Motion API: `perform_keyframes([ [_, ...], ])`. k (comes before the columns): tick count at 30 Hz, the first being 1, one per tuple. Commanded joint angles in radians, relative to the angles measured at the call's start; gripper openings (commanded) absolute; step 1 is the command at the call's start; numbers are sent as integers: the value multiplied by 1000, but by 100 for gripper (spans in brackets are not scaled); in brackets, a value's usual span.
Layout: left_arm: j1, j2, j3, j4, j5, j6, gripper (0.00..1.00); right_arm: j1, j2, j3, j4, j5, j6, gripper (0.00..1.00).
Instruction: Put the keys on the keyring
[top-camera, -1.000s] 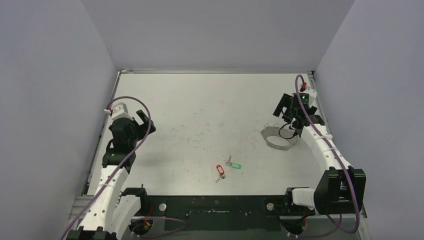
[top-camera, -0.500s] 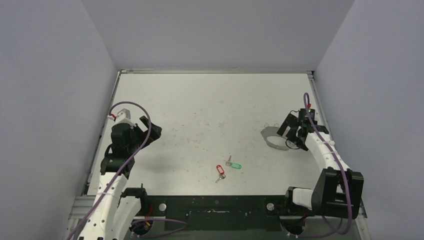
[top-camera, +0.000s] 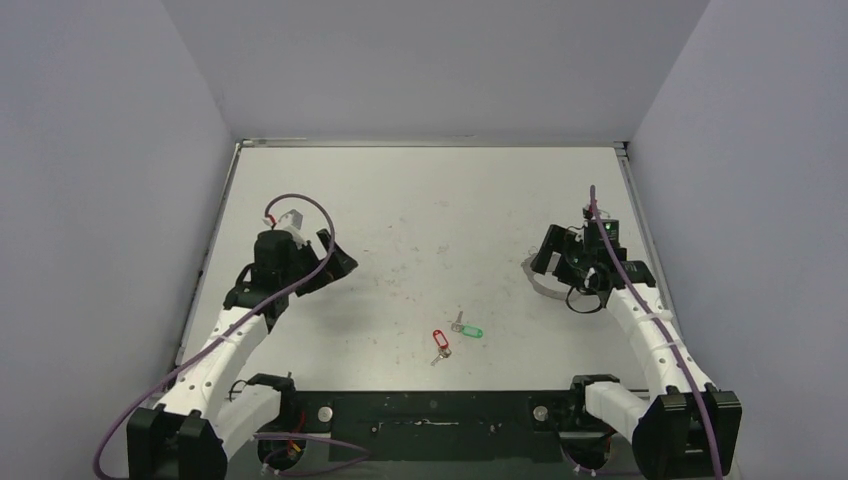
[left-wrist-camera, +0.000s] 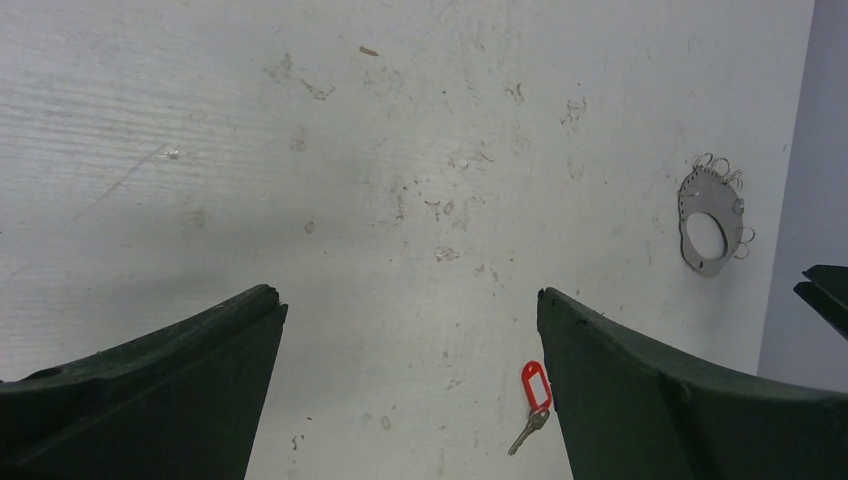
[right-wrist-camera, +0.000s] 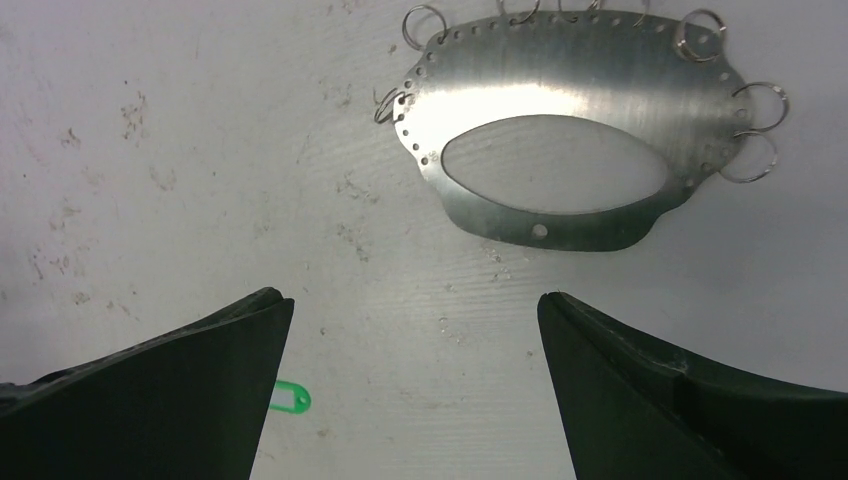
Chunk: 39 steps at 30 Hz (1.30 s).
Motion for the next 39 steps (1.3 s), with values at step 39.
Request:
perform_keyframes([
  [39, -184, -80, 44, 164, -153, 23, 97, 347, 668, 260, 130, 11, -85, 96],
])
